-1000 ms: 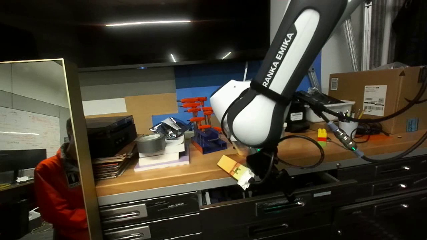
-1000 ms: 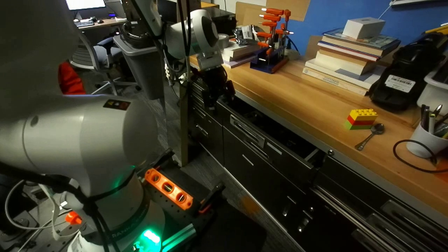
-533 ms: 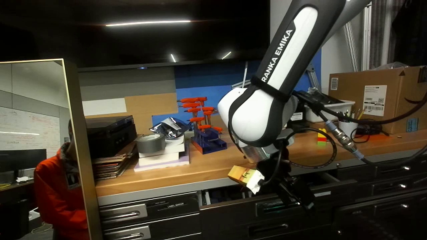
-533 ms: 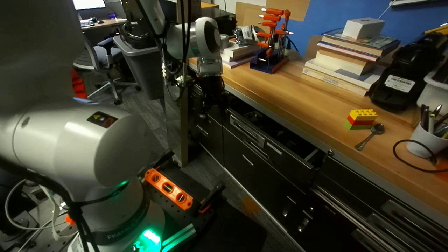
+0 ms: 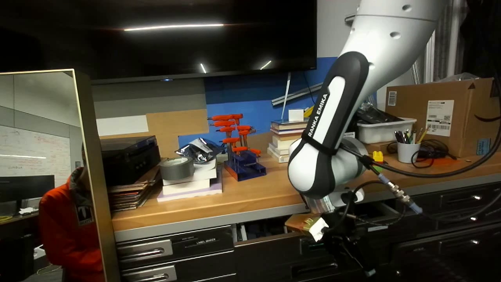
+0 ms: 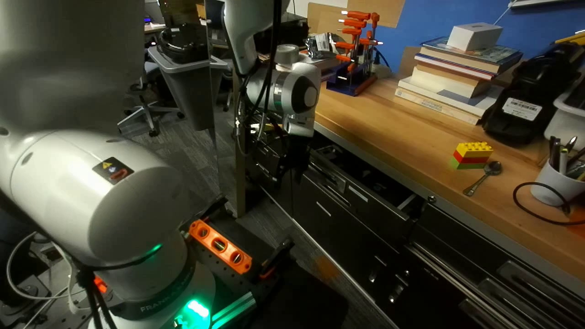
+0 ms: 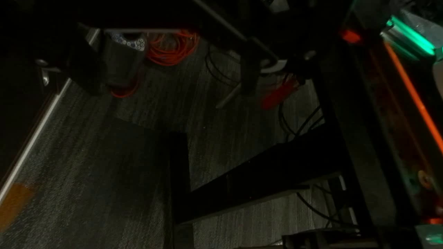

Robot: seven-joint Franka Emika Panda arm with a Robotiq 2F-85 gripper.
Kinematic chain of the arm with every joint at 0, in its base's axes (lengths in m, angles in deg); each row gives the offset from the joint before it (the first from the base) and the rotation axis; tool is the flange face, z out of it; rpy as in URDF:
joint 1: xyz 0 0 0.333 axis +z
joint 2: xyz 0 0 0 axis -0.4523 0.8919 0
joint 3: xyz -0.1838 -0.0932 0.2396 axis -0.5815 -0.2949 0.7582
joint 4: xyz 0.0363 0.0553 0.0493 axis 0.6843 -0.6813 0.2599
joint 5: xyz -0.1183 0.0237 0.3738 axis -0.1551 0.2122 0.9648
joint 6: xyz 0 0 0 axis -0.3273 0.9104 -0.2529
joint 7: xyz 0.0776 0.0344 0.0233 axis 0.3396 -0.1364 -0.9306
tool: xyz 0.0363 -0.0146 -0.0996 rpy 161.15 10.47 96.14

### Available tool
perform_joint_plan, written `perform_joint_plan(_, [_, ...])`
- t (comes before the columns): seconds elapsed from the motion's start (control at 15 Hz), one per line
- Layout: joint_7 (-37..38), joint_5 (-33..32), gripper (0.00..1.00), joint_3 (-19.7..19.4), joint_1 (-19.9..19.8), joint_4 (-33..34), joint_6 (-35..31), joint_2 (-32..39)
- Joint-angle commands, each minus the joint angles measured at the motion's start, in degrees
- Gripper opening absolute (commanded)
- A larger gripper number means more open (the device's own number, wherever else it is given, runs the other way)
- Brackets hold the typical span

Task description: Put the black objects in the drawer and close it

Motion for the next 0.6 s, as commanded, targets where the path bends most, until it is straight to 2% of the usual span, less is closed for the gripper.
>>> perform_joint_plan(0.0, [-4.05, 5.56, 1.0, 0.45, -2.37, 3.58, -6.57, 5.51])
perform_joint_plan(0.27, [-3.92, 12.9, 1.0, 0.55, -3.26, 3.63, -18.88, 8.37])
perform_joint_plan(0.53, [-4.28, 15.81, 1.0, -0.26, -2.48, 6.73, -27.38, 11.86])
